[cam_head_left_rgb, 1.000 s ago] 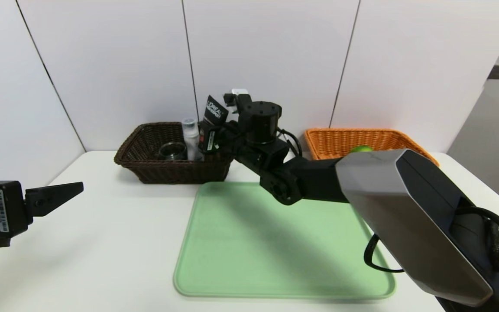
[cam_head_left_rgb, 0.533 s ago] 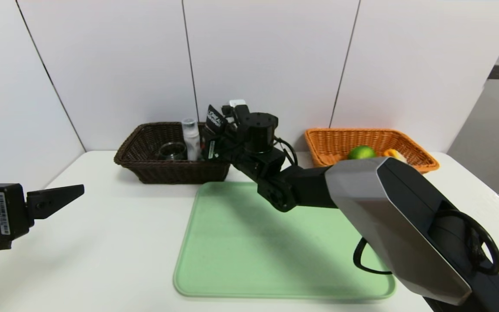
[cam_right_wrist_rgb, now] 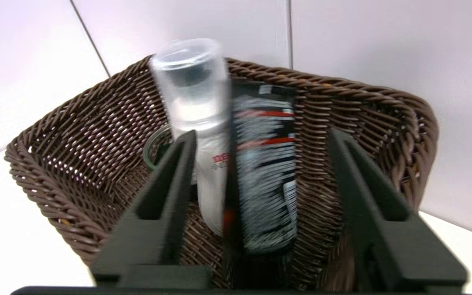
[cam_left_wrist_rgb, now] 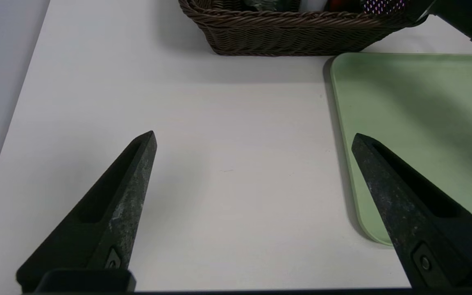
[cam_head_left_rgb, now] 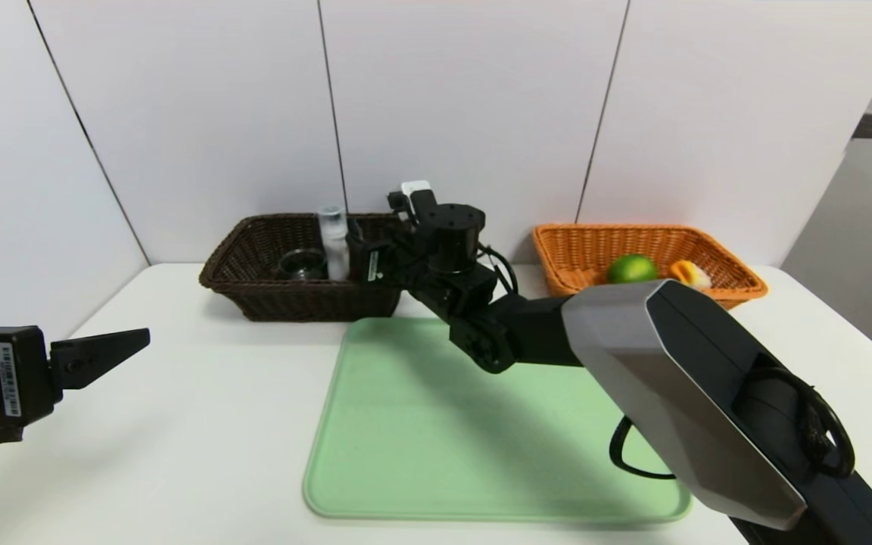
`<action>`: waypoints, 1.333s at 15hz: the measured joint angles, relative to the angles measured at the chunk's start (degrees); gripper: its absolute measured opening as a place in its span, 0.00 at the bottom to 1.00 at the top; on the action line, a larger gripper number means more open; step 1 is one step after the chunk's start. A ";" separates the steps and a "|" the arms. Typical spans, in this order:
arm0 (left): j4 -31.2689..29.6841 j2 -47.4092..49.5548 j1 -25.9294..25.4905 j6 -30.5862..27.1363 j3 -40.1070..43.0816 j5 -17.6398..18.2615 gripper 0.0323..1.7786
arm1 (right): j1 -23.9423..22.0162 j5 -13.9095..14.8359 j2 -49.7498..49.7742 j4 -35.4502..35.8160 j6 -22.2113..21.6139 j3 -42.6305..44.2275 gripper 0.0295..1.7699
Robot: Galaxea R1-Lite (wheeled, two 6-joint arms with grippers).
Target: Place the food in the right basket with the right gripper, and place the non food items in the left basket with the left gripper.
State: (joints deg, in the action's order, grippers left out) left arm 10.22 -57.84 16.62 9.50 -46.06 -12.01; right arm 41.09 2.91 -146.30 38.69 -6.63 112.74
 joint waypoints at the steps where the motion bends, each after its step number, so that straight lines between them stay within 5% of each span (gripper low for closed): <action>1: -0.05 0.00 0.00 0.01 -0.02 -0.02 0.95 | -0.04 0.02 0.33 -0.02 0.05 0.02 0.68; 5: -0.18 -0.06 -0.06 0.00 -3.28 -0.22 0.95 | -0.20 -0.16 6.80 -2.36 0.13 0.00 0.79; 8: -0.05 -0.50 -0.09 -0.02 -6.62 -0.15 0.95 | -0.80 0.06 17.14 -11.08 0.18 -0.12 0.85; 11: 2.05 -0.69 -0.09 -0.07 -7.50 -0.26 0.95 | -2.10 2.15 30.06 -27.76 0.11 -0.48 0.89; 13: 7.03 0.43 -0.09 -0.07 -8.13 -0.34 0.95 | -3.52 6.21 38.41 -42.59 -0.11 -1.49 0.90; 16: 13.20 3.60 -1.82 -0.21 -11.74 -0.52 0.95 | -8.39 11.28 49.94 -60.40 -0.44 -10.35 0.92; 20: 16.87 9.69 -8.94 -3.00 -13.62 -0.50 0.95 | -20.96 12.70 66.10 -67.13 -0.28 -31.01 0.94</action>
State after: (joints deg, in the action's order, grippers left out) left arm 27.09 -48.15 7.68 6.50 -59.67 -12.51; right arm 20.14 15.62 -80.20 -28.44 -6.91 81.73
